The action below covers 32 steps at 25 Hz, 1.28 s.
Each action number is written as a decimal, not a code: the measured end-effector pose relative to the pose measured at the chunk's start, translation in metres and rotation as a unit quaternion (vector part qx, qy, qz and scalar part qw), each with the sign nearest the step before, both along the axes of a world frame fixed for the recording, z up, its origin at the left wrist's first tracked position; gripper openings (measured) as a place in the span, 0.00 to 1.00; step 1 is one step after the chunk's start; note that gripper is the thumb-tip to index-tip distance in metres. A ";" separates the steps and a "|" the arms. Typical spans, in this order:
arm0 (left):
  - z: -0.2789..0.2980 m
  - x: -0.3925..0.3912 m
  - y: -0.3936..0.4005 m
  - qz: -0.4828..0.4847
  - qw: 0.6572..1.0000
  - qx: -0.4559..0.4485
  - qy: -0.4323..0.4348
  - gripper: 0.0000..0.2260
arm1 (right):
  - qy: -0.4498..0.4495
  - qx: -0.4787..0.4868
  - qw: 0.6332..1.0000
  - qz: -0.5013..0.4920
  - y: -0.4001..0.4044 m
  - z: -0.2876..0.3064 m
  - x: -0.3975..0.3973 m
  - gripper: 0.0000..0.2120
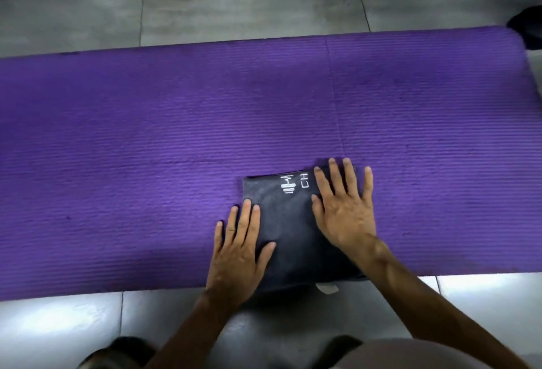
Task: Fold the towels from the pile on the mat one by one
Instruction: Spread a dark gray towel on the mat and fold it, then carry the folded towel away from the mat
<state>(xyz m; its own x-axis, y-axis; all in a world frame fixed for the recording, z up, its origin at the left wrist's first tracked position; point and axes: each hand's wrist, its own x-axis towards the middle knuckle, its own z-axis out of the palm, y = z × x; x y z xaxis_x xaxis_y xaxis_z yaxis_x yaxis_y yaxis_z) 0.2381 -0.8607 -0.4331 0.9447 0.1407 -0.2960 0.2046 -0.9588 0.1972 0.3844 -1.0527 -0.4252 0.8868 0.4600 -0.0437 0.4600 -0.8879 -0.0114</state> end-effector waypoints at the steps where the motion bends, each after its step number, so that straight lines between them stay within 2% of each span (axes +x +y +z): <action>1: 0.001 -0.002 0.005 -0.009 1.000 -0.011 -0.011 0.31 | -0.002 0.014 1.000 0.016 0.009 0.004 0.001 0.27; 5: 0.006 -0.018 0.057 -0.014 0.998 -0.002 -0.056 0.29 | 0.092 0.101 0.977 0.163 0.059 0.009 0.001 0.27; 8: 0.011 -0.020 0.084 0.097 0.994 0.001 -0.057 0.30 | 0.194 0.064 0.969 0.141 0.093 0.017 0.021 0.26; 10: 0.014 -0.008 0.089 0.153 0.986 -0.017 -0.061 0.32 | 0.260 0.057 0.954 0.136 0.104 0.024 0.038 0.21; 12: 0.020 0.017 0.104 0.184 0.980 -0.038 -0.073 0.33 | 0.331 0.099 0.928 0.139 0.103 0.039 0.054 0.14; 15: 0.046 0.059 0.123 0.202 0.970 -0.070 -0.113 0.35 | 0.419 0.188 0.873 0.166 0.082 0.097 0.056 0.12; 17: 0.097 0.094 0.131 0.205 0.963 -0.103 -0.142 0.34 | 0.439 0.225 0.856 0.154 0.075 0.168 0.061 0.13; 19: 0.125 0.104 0.119 0.195 0.959 -0.118 -0.167 0.32 | 0.442 0.238 0.848 0.173 0.064 0.210 0.053 0.13; 22: 0.243 0.114 0.133 0.168 0.959 -0.121 -0.193 0.30 | 0.420 0.312 0.839 0.150 0.072 0.330 0.053 0.11; 25: 0.388 0.127 0.159 0.144 0.962 -0.092 -0.213 0.30 | 0.354 0.392 0.840 0.119 0.089 0.476 0.053 0.10; 29: 0.598 0.134 0.178 0.104 0.968 -0.088 -0.212 0.32 | 0.319 0.487 0.811 0.060 0.094 0.677 0.046 0.10; 32: 0.734 0.141 0.184 0.100 0.964 -0.099 -0.225 0.33 | 0.293 0.526 0.797 0.042 0.092 0.804 0.036 0.10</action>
